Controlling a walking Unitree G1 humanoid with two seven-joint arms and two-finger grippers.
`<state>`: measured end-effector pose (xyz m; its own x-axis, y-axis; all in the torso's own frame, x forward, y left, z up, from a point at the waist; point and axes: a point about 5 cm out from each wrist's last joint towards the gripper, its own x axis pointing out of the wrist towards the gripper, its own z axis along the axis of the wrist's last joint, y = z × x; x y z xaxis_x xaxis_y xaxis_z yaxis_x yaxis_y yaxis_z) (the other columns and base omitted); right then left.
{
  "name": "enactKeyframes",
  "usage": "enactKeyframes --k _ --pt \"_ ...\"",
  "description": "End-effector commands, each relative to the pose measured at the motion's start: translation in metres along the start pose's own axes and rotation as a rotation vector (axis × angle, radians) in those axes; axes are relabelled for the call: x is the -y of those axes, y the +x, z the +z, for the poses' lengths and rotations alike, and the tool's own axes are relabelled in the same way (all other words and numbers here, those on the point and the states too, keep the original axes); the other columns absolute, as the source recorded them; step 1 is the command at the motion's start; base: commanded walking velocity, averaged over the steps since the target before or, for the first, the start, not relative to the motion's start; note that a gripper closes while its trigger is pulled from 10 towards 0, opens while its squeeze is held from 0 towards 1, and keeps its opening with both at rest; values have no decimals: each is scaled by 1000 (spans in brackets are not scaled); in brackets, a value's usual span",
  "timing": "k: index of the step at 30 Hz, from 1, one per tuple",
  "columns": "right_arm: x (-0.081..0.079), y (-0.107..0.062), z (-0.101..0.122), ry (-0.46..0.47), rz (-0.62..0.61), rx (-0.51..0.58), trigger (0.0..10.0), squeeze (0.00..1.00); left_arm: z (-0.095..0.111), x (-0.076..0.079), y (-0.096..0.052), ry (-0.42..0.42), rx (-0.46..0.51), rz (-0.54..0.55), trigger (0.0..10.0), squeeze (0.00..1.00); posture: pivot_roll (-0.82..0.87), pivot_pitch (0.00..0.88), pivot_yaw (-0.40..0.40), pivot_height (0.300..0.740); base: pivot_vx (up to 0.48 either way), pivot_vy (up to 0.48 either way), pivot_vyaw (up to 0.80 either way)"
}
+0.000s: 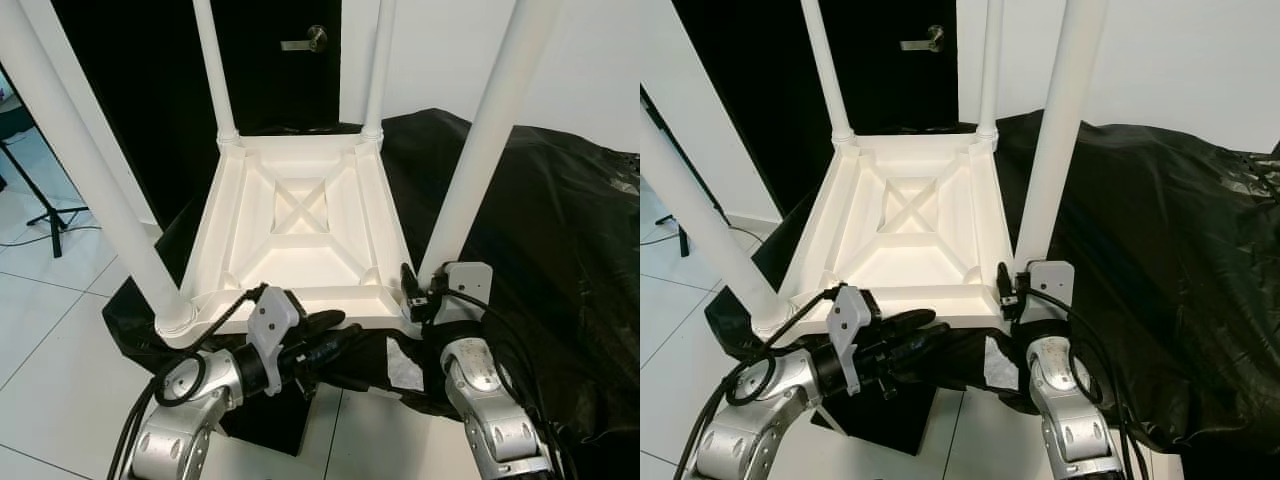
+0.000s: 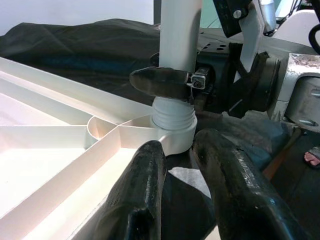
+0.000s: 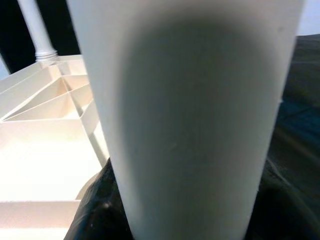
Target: Building children table
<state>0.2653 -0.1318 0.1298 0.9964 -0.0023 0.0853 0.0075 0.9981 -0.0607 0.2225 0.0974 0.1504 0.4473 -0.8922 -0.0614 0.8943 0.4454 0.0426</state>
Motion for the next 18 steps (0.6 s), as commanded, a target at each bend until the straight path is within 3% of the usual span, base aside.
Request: enactKeyframes --k 1,8,9,14,16,18 --pt "11 -3 -15 -19 -63 -75 10000 0 -1 -5 2 1 -9 91 10000 0 -12 0 26 740 0 0 0" --pt "16 -4 -8 -27 42 -2 10000 0 1 -5 5 3 1 97 10000 0 -18 0 23 740 0 0 0" --pt "18 -5 -6 -26 77 13 10000 1000 1 -5 6 2 2 96 10000 0 -16 0 21 740 0 0 0" --pt "21 -9 -3 -16 167 43 10000 1000 1 -6 5 3 5 99 10000 0 -16 0 21 740 0 0 0" --pt "31 -14 0 -21 300 45 10000 1000 0 -9 5 5 1 98 10000 0 -15 0 21 740 0 0 0" --pt "31 -14 0 -21 300 45 10000 1000 0 -9 5 5 1 98 10000 0 -15 0 21 740 0 0 0"
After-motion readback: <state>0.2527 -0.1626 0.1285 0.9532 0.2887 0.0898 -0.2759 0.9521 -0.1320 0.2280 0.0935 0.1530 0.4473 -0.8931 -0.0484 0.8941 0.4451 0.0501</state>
